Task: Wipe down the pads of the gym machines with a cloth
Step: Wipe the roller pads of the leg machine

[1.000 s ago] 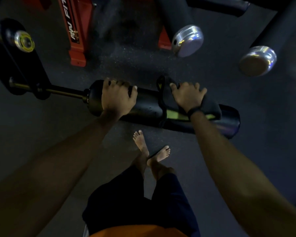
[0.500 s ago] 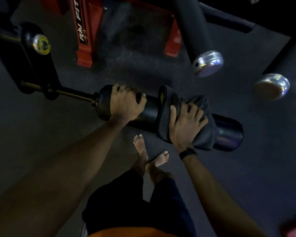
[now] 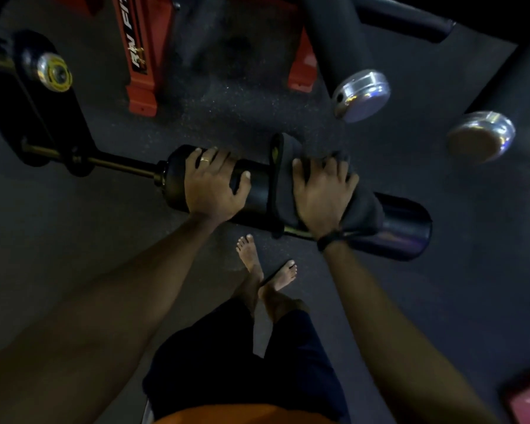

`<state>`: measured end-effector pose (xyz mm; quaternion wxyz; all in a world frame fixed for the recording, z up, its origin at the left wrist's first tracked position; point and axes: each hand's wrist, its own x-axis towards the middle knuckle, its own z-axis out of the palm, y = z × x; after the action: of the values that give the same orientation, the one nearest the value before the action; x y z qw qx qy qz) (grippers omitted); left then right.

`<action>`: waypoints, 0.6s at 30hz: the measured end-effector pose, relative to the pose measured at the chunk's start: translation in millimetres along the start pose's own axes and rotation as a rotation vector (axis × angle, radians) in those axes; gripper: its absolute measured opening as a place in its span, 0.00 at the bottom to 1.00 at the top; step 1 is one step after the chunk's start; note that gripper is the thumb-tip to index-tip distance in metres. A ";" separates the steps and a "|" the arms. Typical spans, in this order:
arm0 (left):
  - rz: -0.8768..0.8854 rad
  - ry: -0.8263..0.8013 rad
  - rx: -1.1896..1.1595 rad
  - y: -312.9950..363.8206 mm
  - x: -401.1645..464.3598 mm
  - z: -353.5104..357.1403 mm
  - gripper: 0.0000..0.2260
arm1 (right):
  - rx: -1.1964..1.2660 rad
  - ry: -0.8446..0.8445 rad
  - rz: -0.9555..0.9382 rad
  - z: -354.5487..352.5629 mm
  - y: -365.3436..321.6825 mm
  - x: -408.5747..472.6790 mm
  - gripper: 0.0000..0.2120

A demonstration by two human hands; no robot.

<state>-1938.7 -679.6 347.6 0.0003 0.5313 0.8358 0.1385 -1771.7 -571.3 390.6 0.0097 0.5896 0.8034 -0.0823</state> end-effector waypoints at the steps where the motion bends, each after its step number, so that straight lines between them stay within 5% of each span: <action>1: -0.001 0.012 -0.003 -2.5 -0.7 1.0 0.19 | 0.006 0.077 -0.007 3.1 0.8 -18.5 0.23; 18: 0.008 -0.002 0.059 0.4 -0.4 2.7 0.19 | -0.003 -0.116 0.089 17.0 -12.6 32.9 0.24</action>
<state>-1937.7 -679.2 345.0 -0.0152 0.5346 0.8373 0.1135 -1795.1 -546.4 371.7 0.0610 0.6190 0.7746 -0.1147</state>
